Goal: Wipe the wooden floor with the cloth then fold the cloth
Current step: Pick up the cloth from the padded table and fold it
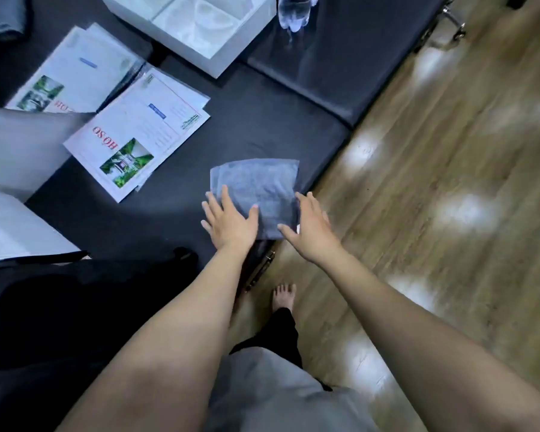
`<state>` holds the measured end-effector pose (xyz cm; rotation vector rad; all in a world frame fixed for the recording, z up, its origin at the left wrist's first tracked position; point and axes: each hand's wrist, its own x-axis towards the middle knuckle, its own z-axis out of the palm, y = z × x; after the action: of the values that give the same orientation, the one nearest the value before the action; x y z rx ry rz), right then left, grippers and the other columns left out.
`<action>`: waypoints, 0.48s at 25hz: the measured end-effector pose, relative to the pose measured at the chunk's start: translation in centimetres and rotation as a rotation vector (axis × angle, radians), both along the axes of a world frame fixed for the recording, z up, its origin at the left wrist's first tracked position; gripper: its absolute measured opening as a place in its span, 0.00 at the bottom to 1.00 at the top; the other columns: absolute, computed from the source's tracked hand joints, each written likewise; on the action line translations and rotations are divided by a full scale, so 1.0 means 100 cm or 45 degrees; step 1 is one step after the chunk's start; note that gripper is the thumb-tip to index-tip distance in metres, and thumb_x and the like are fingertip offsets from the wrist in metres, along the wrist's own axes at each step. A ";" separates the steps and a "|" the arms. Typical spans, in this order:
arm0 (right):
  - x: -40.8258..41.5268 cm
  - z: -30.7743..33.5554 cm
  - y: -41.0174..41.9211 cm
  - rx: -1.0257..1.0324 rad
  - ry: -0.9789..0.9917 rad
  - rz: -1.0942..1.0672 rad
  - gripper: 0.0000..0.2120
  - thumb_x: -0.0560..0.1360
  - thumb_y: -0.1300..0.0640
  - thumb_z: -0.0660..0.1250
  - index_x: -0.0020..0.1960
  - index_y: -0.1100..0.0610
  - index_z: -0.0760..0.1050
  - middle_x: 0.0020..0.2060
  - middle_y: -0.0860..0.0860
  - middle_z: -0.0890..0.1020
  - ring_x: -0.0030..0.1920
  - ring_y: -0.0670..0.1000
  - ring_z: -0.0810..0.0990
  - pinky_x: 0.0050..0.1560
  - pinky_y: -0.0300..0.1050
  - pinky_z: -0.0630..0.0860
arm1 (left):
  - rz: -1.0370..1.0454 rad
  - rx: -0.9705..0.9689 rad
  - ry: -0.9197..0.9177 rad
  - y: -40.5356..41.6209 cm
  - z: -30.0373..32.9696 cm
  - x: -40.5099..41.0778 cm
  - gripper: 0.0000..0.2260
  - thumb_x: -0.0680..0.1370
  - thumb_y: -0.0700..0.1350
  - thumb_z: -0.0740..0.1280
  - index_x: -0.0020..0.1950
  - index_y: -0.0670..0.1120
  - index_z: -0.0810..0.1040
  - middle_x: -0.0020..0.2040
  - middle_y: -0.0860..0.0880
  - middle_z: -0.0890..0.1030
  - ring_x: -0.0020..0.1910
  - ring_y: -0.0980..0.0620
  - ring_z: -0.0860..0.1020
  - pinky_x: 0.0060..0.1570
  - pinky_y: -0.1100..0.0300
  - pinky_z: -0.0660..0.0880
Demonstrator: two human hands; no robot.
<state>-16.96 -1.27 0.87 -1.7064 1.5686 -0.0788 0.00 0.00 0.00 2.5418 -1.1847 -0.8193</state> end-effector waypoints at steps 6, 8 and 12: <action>0.029 -0.027 -0.027 0.221 -0.190 -0.423 0.46 0.73 0.46 0.74 0.80 0.58 0.51 0.77 0.55 0.63 0.76 0.59 0.63 0.74 0.52 0.61 | 0.192 0.142 0.171 -0.028 -0.017 0.014 0.46 0.75 0.62 0.70 0.83 0.50 0.47 0.82 0.47 0.57 0.78 0.40 0.57 0.73 0.40 0.60; 0.032 -0.034 -0.029 0.216 -0.240 -0.568 0.46 0.72 0.47 0.75 0.80 0.58 0.53 0.75 0.55 0.66 0.74 0.58 0.66 0.72 0.48 0.64 | 0.237 0.136 0.169 -0.034 -0.020 0.018 0.48 0.73 0.62 0.73 0.83 0.48 0.48 0.79 0.46 0.63 0.77 0.40 0.60 0.71 0.40 0.62; 0.032 -0.040 -0.034 0.384 -0.470 -0.830 0.32 0.71 0.48 0.76 0.70 0.57 0.70 0.62 0.52 0.80 0.60 0.54 0.80 0.64 0.53 0.75 | 0.273 0.250 0.170 -0.040 -0.020 0.024 0.43 0.70 0.65 0.73 0.78 0.47 0.62 0.73 0.47 0.70 0.74 0.42 0.64 0.69 0.41 0.63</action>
<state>-13.80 -4.63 -3.17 -0.8445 1.6838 -0.4358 2.37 -4.02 -1.96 2.6586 -0.8104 -1.0770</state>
